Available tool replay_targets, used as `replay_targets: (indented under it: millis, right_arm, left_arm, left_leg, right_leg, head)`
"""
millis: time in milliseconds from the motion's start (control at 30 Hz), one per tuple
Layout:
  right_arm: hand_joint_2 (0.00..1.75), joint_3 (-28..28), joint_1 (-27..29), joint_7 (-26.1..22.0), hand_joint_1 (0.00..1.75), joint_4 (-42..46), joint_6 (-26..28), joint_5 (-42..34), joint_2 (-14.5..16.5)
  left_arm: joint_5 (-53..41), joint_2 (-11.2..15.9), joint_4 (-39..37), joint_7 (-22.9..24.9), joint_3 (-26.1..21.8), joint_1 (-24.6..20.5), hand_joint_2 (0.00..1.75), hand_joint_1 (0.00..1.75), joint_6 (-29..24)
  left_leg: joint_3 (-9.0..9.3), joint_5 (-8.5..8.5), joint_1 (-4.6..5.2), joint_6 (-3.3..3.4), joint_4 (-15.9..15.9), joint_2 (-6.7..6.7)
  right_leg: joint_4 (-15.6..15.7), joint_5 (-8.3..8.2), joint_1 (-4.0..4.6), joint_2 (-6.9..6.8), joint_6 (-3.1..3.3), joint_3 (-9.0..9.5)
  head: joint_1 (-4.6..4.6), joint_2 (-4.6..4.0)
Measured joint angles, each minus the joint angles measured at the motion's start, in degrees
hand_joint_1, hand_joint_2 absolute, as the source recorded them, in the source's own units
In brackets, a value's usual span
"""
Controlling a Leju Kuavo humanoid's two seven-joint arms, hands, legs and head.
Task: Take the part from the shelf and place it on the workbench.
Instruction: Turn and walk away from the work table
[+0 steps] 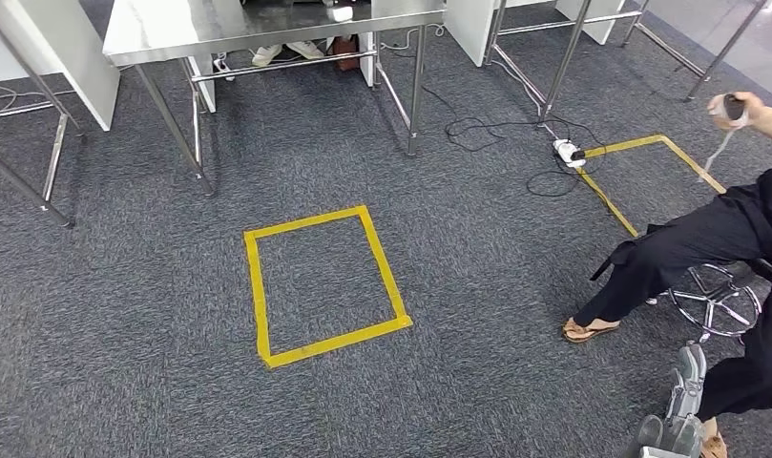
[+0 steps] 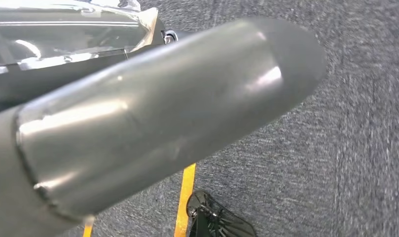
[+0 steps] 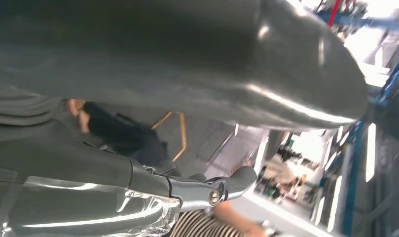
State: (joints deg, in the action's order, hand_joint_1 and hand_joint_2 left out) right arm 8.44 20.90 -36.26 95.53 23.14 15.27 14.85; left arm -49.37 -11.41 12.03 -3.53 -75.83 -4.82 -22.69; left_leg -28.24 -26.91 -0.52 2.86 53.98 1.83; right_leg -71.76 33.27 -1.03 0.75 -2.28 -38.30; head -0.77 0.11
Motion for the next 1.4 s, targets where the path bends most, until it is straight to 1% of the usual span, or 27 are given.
replay_targets:
  millis: [33, 67, 133, 167, 200, 233, 300, 367, 433, 567, 600, 633, 700, 733, 767, 800, 867, 933, 1000, 1033, 1067, 1100, 1167, 1233, 1300, 1333, 1400]
  right_arm:
    - [0.0, 0.25, -0.01, -0.04, 0.0, -0.02, -0.19, -0.14, 0.04]
    - [0.0, 0.47, -0.05, -0.08, 0.0, -0.03, -0.34, -0.28, 0.05]
    - [0.0, 0.79, -0.25, -0.12, 0.0, -0.07, -0.53, -0.59, 0.06]
    - [0.0, 0.87, -0.41, -0.1, 0.0, -0.15, -0.55, -0.73, 0.07]
    - [0.0, 1.01, -0.65, -0.01, 0.0, -0.35, -0.31, -0.7, 0.08]
    - [0.0, 1.33, -1.05, 0.31, 0.0, -0.87, 0.43, -0.21, 0.09]
    - [0.0, 2.79, -2.5, 1.41, 0.0, -3.37, 2.83, 1.49, 0.08]
    - [0.0, 4.73, -4.35, 1.87, 0.0, -6.96, 4.54, 2.44, -0.01]
    - [0.0, 5.73, -5.25, 1.61, 0.0, -8.85, 4.87, 2.36, -0.09]
    - [0.0, 5.86, -5.39, 1.58, 0.0, -9.1, 4.91, 2.34, -0.09]
    - [0.0, 6.25, -5.8, 1.5, 0.0, -10.17, 4.91, 2.34, -0.1]
    - [0.0, 6.88, -6.3, 1.4, 0.0, -11.7, 4.92, 2.33, -0.13]
    - [0.0, 8.45, -7.95, 1.83, 0.0, -15.86, 4.89, 2.35, -0.22]
    - [0.0, 9.11, -8.7, 2.73, 0.0, -17.54, 5.13, 2.68, -0.31]
    - [0.0, 9.88, -9.73, 3.9, 0.0, -19.8, 5.86, 3.42, -0.54]
    - [0.0, 10.87, -10.87, 5.03, 0.0, -22.64, 6.97, 4.44, -0.95]
    - [0.0, 13.97, -14.49, 7.0, 0.0, -32.8, 9.09, 6.41, -2.82]
    - [0.0, 17.27, -18.56, 11.35, 0.0, -46.08, 10.08, 8.42, -5.38]
    - [0.0, 19.01, -20.59, 19.29, 0.0, -57.5, 10.78, 11.74, -7.39]
    - [0.0, 19.24, -20.79, 24.11, 0.0, -61.75, 11.14, 14.29, -8.03]
    - [0.0, 18.94, -20.78, 30.08, 0.0, -65.49, 11.18, 18.03, -8.44]
    - [0.0, 17.93, -20.74, 36.64, 0.0, -68.54, 10.68, 22.57, -8.7]
    - [0.0, 14.18, -20.88, 49.52, 0.0, -73.44, 7.52, 31.45, -8.84]
    - [0.0, 10.15, -21.13, 57.51, 0.0, -76.64, 3.01, 35.7, -8.67]
    - [0.0, 8.07, -21.21, 61.3, 0.0, -78.97, 0.85, 35.22, -8.17]
    - [0.0, 7.67, -21.17, 62.14, 0.0, -79.88, 0.68, 34.37, -7.88]
    - [0.0, 7.43, -21.24, 62.65, 0.0, -81.05, 0.65, 33.97, -7.53]
  left_arm:
    - [0.0, -0.02, -0.01, -0.01, 0.02, 0.0, 0.0, 0.0, -0.02]
    - [0.0, -0.04, -0.01, -0.01, 0.03, -0.01, 0.0, 0.0, -0.02]
    - [-0.03, -0.04, -0.01, -0.02, 0.07, -0.03, 0.0, 0.0, -0.02]
    - [-0.17, -0.02, -0.01, -0.02, 0.08, -0.04, 0.0, 0.0, -0.02]
    - [-0.37, 0.02, -0.02, 0.04, 0.13, -0.06, 0.0, 0.0, 0.0]
    - [-0.68, 0.05, -0.02, 0.16, 0.22, -0.09, 0.0, 0.0, 0.08]
    - [-1.23, 0.05, -0.03, 0.52, 0.49, -0.16, 0.0, 0.0, 0.33]
    - [-1.57, 0.09, -0.03, 0.75, 0.77, -0.21, 0.0, 0.0, 0.5]
    - [-1.68, 0.1, -0.04, 0.78, 0.93, -0.21, 0.0, 0.0, 0.51]
    - [-1.68, 0.09, -0.05, 0.78, 0.95, -0.2, 0.0, 0.0, 0.51]
    - [-1.68, 0.1, -0.05, 0.81, 0.97, -0.15, 0.0, 0.0, 0.51]
    - [-1.68, 0.13, -0.05, 0.84, 1.0, -0.09, 0.0, 0.0, 0.51]
    - [-1.7, 0.32, -0.06, 0.95, 1.08, 0.04, 0.0, 0.0, 0.53]
    - [-1.75, 0.42, -0.07, 1.04, 1.12, 0.06, 0.0, 0.0, 0.57]
    - [-1.91, 0.5, -0.07, 1.19, 1.21, 0.06, 0.0, 0.0, 0.63]
    - [-2.12, 0.5, -0.08, 1.4, 1.33, 0.03, 0.0, 0.0, 0.72]
    - [-2.69, 0.51, -0.1, 1.8, 1.62, -0.05, 0.0, 0.0, 0.89]
    - [-3.11, 0.63, -0.12, 2.23, 1.83, -0.02, 0.0, 0.0, 1.01]
    - [-3.48, 0.8, -0.13, 2.86, 1.91, 0.11, 0.0, 0.0, 1.04]
    - [-3.69, 0.87, -0.14, 3.19, 1.92, 0.14, 0.0, 0.0, 1.01]
    - [-3.91, 0.93, -0.14, 3.53, 1.93, 0.16, 0.0, 0.0, 0.95]
    - [-4.14, 0.96, -0.16, 3.84, 1.96, 0.17, 0.0, 0.0, 0.82]
    - [-4.7, 1.04, -0.2, 4.45, 2.11, 0.19, 0.0, 0.0, 0.54]
    - [-5.4, 1.16, -0.22, 4.87, 2.45, 0.21, 0.0, 0.0, 0.32]
    - [-7.12, 1.25, -0.22, 5.63, 3.15, 0.23, 0.0, 0.0, -0.28]
    - [-8.5, 1.34, -0.23, 6.36, 3.73, 0.27, 0.0, 0.0, -0.89]
    - [-11.47, 1.48, -0.25, 8.47, 5.18, 0.55, 0.0, 0.0, -2.58]
  left_leg:
    - [-0.06, 0.01, -0.01, -0.04, 0.07, 0.75]
    - [-0.05, -0.03, -0.04, -0.14, 0.18, 1.46]
    - [-0.02, -0.32, 0.05, -0.61, 0.65, 2.71]
    - [-0.04, -0.55, 0.16, -0.99, 0.95, 3.22]
    - [-0.03, -0.7, 0.3, -1.39, 1.18, 3.64]
    - [-0.02, -0.77, 0.38, -1.77, 1.27, 4.05]
    - [0.08, -0.89, 0.09, -2.43, 1.37, 4.64]
    - [-0.58, -2.57, -0.3, -2.99, 3.07, 2.91]
    - [-1.44, -4.38, -0.46, -3.22, 5.08, 0.71]
    - [-1.73, -4.87, -0.48, -3.24, 5.75, 0.34]
    - [-3.42, -6.43, -0.48, -3.26, 9.4, -0.18]
    - [-4.72, -6.98, -0.48, -3.13, 12.1, -0.78]
    - [-4.3, -5.07, -0.5, -2.15, 10.43, -4.73]
    - [-2.48, -2.66, -0.42, -1.62, 6.06, -5.99]
    - [-1.04, -1.2, -0.33, -1.19, 2.58, -6.99]
    - [-1.02, -1.01, -0.34, -1.05, 2.27, -6.19]
    - [-0.91, -0.29, -0.47, -0.46, 1.39, -4.52]
    - [-1.01, 0.21, -0.36, 0.0, 0.89, -2.67]
    - [-1.32, 0.29, -0.11, 0.13, 0.92, -1.04]
    - [-1.41, 0.31, -0.05, 0.15, 0.94, -0.36]
    - [-1.43, 0.31, -0.04, 0.14, 0.96, 0.31]
    - [-1.39, 0.28, -0.03, 0.07, 0.99, 1.01]
    - [-1.31, 0.03, 0.21, -0.34, 1.21, 2.41]
    - [-1.24, -0.2, 0.55, -1.0, 1.47, 3.58]
    - [-1.08, -0.28, 0.48, -1.71, 1.52, 4.44]
    - [-1.1, -0.65, 0.29, -2.12, 1.8, 3.98]
    - [-2.32, -3.29, -0.04, -2.81, 5.0, 1.31]
  right_leg:
    - [-0.57, -0.1, -0.2, -0.17, -0.56, -0.04]
    - [1.74, -1.22, -0.44, -0.55, -1.24, 1.37]
    - [10.21, -4.16, -0.75, -2.71, -2.22, 6.03]
    - [13.66, -5.21, -0.77, -3.63, -2.15, 7.88]
    - [15.44, -5.68, -0.69, -4.19, -1.73, 8.65]
    - [15.84, -5.73, -0.53, -4.15, -1.1, 8.64]
    - [15.88, -6.07, -0.45, -2.83, -0.01, 8.26]
    - [16.03, -6.54, -0.61, -1.77, 0.87, 8.23]
    - [16.06, -6.84, -0.71, -1.32, 1.33, 8.17]
    - [16.05, -6.89, -0.71, -1.25, 1.4, 8.13]
    - [16.02, -6.98, -0.59, -0.73, 1.53, 7.94]
    - [15.95, -7.09, -0.42, 0.21, 1.65, 7.77]
    - [15.59, -7.52, 0.04, 3.55, 1.46, 7.1]
    - [15.51, -7.76, 0.03, 5.04, 1.07, 6.79]
    - [15.58, -8.08, -0.06, 6.29, 0.54, 6.45]
    - [15.73, -8.36, -0.21, 6.84, 0.12, 6.09]
    - [14.36, -7.74, -0.13, 4.86, -0.18, 4.84]
    - [8.22, -4.72, -0.13, 1.28, 0.09, 1.62]
    - [0.64, -1.71, -0.27, 0.07, -0.03, -1.72]
    - [-0.93, -1.3, -0.31, -0.08, -0.36, -2.15]
    - [-0.2, -1.73, -0.34, -0.26, -0.8, -1.37]
    - [2.95, -2.9, -0.38, -0.68, -1.28, 0.63]
    - [11.62, -5.43, -0.35, -3.19, -1.7, 5.84]
    - [15.95, -6.53, -0.16, -4.69, -1.06, 8.22]
    - [16.12, -6.72, -0.02, -3.64, -0.1, 7.82]
    - [16.2, -6.84, -0.11, -3.08, 0.29, 7.72]
    - [16.4, -7.26, -0.36, -1.97, 1.14, 7.69]
  head:
    - [0.03, 0.0]
    - [0.04, 0.0]
    - [0.08, 0.0]
    - [0.09, 0.0]
    - [0.09, 0.0]
    - [0.08, 0.0]
    - [0.05, 0.0]
    - [-0.07, 0.0]
    - [-0.24, 0.0]
    - [-0.24, 0.0]
    - [-0.24, 0.0]
    - [-0.24, 0.0]
    - [-0.25, 0.0]
    - [-0.3, 0.0]
    - [-0.38, 0.0]
    - [-0.46, 0.0]
    - [-0.29, 0.0]
    - [0.02, 0.0]
    - [0.16, 0.0]
    - [0.17, 0.0]
    - [0.2, 0.0]
    - [0.21, 0.0]
    - [0.21, 0.0]
    - [0.0, 0.0]
    - [-0.2, 0.0]
    - [-0.23, 0.0]
    - [-0.38, 0.0]
